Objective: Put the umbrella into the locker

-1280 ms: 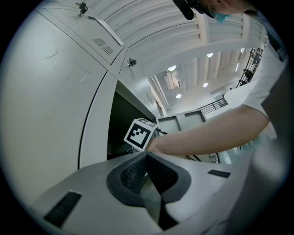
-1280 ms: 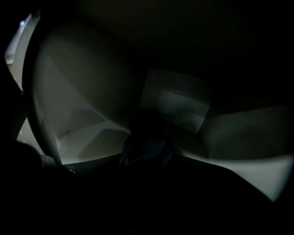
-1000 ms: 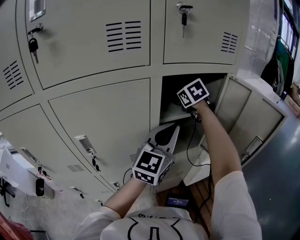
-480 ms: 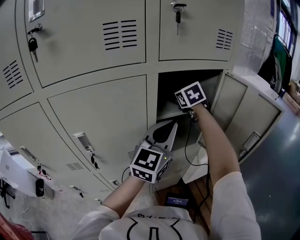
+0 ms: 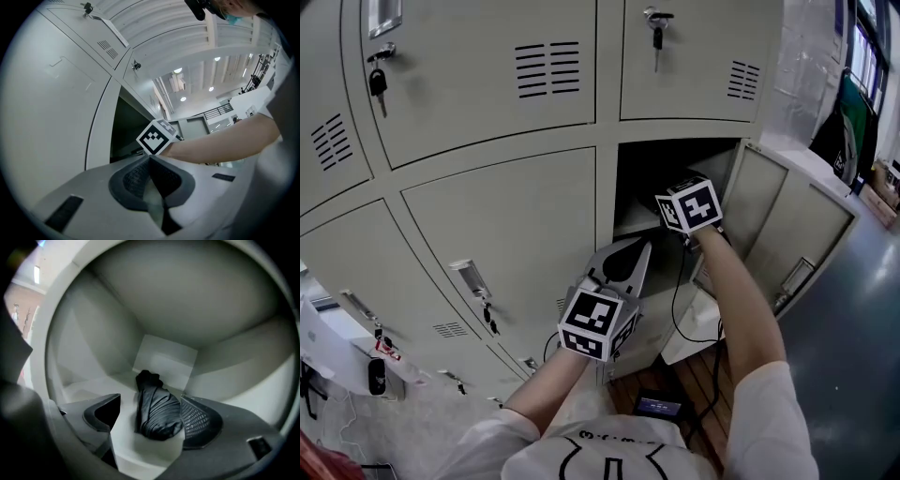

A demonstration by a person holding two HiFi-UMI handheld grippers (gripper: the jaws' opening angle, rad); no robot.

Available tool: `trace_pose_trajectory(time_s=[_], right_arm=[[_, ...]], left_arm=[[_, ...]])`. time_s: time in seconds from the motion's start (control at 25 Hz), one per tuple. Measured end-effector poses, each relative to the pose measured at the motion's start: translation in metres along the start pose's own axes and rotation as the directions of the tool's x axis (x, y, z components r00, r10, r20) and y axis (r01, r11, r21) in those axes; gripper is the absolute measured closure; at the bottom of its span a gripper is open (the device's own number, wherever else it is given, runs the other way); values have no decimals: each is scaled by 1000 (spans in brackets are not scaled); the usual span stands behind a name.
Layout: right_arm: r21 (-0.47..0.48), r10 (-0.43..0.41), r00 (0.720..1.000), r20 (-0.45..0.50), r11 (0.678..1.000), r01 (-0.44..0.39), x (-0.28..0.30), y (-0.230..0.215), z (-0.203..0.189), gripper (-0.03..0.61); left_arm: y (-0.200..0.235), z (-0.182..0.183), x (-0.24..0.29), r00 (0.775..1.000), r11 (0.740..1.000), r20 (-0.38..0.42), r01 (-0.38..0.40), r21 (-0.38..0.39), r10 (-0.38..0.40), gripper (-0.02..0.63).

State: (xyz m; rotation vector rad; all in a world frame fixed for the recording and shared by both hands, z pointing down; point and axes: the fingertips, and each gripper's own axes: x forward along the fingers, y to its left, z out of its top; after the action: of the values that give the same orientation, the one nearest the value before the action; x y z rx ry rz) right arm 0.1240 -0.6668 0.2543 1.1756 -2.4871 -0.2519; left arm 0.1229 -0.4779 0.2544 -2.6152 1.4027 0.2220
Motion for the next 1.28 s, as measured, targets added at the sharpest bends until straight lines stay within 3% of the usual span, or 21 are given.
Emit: trace_pose_trajectory(time_s=[0.24, 0.44, 1.0, 1.28], right_arm=[[73, -24, 996, 91, 997, 17, -37, 11, 5, 232], [87, -67, 982, 176, 995, 52, -77, 27, 6, 333], [146, -182, 947, 263, 978, 147, -149, 61, -14, 586], [131, -240, 915, 325, 969, 208, -173, 85, -23, 588]], left_arm=[[1, 2, -4, 1000, 1000, 8, 4, -12, -4, 609], [-2, 0, -7, 1000, 999, 10, 23, -43, -23, 611], [-18, 0, -7, 996, 993, 33, 86, -81, -83, 609], [-25, -4, -8, 994, 990, 31, 109, -89, -107, 611]])
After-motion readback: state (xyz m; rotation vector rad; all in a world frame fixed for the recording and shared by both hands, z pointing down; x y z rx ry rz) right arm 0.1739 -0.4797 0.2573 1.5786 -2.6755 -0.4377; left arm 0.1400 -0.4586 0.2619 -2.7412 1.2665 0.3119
